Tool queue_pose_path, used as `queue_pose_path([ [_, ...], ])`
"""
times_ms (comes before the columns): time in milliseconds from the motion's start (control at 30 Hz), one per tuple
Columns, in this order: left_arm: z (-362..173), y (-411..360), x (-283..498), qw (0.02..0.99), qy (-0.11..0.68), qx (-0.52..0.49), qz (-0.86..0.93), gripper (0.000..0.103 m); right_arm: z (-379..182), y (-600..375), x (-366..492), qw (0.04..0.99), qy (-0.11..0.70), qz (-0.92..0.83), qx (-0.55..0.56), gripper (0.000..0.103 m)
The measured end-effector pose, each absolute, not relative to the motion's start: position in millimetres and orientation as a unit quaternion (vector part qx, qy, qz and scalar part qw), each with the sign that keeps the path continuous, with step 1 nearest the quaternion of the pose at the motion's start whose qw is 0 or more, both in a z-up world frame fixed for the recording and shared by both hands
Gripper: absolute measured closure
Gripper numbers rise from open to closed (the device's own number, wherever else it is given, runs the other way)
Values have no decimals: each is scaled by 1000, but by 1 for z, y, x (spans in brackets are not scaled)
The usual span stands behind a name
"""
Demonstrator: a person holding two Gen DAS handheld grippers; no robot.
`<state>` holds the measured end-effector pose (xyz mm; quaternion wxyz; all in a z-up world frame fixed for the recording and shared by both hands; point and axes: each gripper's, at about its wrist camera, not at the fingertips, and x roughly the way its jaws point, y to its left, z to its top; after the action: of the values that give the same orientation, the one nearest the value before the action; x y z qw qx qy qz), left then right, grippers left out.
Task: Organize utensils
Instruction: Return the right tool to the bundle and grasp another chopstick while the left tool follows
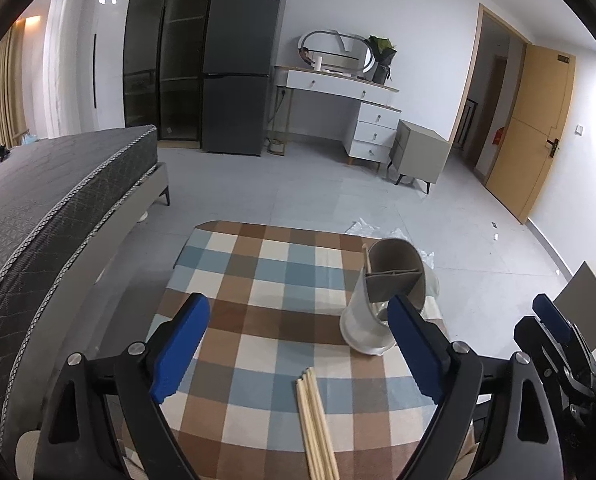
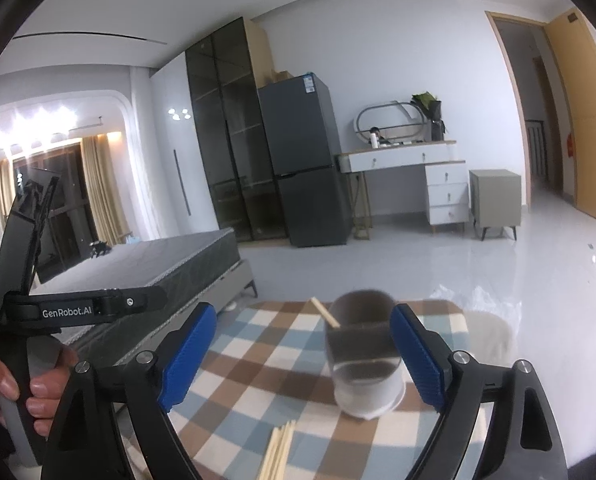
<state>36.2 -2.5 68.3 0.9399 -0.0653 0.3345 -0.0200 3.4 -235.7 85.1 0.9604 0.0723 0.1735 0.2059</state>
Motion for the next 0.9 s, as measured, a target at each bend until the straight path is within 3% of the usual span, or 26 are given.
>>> queue_pose_path([
  [333, 36, 11, 12, 948, 314, -56, -6, 9, 48, -212, -12, 948, 231, 211, 56, 13],
  [667, -25, 30, 26, 931, 358, -69, 24, 9, -12, -186, 7, 910, 352, 218, 32, 13],
  [767, -41, 37, 30, 927, 369, -61, 31, 9, -33, -177, 18, 892, 397, 215, 22, 16],
  [900, -54, 53, 44, 908, 408, -86, 44, 9, -58, -166, 39, 865, 453, 217, 8, 32],
])
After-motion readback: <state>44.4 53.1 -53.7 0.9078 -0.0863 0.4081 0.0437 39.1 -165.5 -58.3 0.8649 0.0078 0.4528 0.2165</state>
